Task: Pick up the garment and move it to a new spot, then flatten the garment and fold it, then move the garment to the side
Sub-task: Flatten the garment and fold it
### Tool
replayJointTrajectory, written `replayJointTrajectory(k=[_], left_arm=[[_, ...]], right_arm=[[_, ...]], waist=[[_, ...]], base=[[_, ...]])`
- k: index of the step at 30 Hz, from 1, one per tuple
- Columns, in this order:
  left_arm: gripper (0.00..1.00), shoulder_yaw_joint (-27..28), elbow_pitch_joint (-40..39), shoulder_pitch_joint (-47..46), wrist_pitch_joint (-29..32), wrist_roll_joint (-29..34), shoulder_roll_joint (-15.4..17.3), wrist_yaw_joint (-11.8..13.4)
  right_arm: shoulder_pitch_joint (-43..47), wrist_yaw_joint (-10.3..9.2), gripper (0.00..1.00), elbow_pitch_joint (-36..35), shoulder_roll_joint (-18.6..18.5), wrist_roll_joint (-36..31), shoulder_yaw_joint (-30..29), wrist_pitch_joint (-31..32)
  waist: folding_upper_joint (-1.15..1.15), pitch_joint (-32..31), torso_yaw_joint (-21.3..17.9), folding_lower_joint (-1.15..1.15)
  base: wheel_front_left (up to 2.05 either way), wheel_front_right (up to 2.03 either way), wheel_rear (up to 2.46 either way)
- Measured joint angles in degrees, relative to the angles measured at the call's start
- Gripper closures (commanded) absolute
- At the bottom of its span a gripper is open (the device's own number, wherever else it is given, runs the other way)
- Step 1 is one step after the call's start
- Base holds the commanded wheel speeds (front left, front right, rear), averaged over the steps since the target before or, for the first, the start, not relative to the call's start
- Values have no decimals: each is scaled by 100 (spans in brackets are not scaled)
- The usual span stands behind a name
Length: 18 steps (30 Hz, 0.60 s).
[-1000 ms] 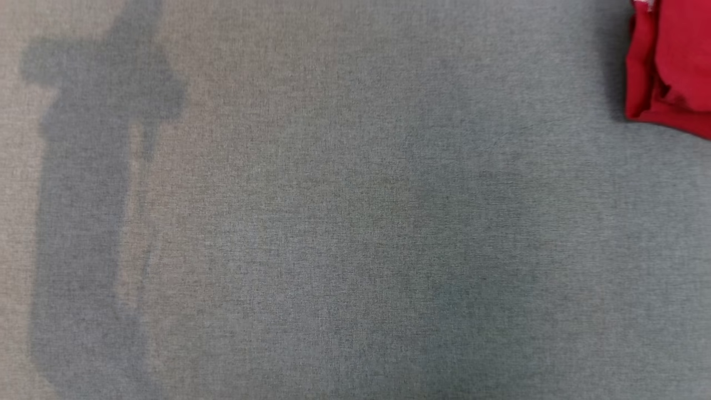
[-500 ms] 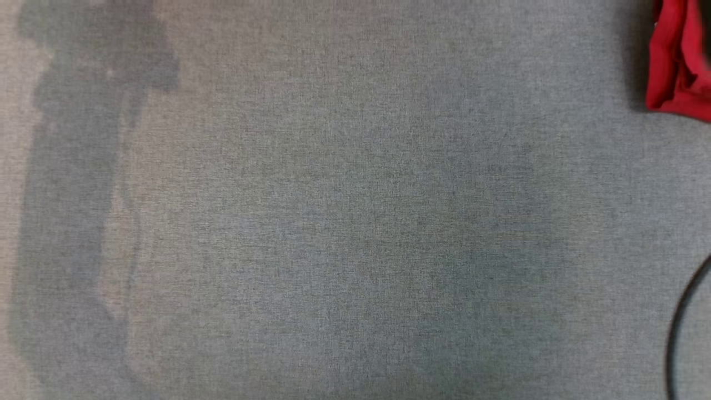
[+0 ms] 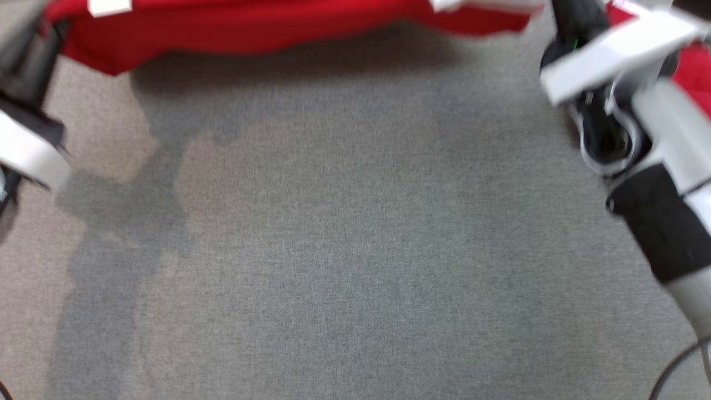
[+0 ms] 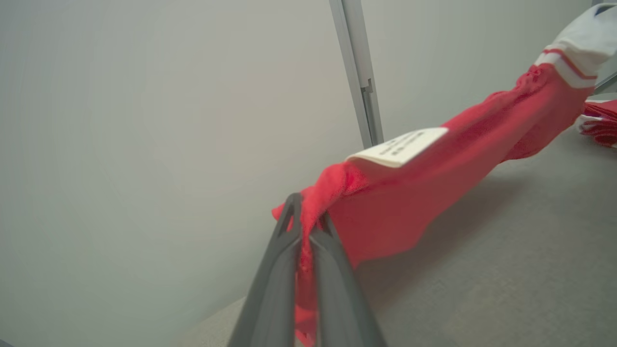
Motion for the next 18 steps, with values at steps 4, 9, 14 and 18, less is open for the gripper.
replayJointTrajectory(k=[4,9,14,18], left_arm=[[100,397,-309,832,0,180,-180,141],[100,869,-582,1865,1,388,-382,236],[100,1224,-756,2845,0,568,-691,259],[100,1469,-756,3509,0,743,-904,286]], right_arm=[[674,0,100,-504,-252,302,245,9],[1462,0,100,-1104,-544,593,472,36],[2372,0,100,-1619,-858,882,700,244],[3075,0,100,-2001,-1089,1125,717,350]], waist=[[0,-297,-32,0],[0,-654,-63,0],[0,-990,-60,0],[0,-1234,-12,0]], base=[[0,0,0],[0,0,0],[0,0,0],[0,0,0]])
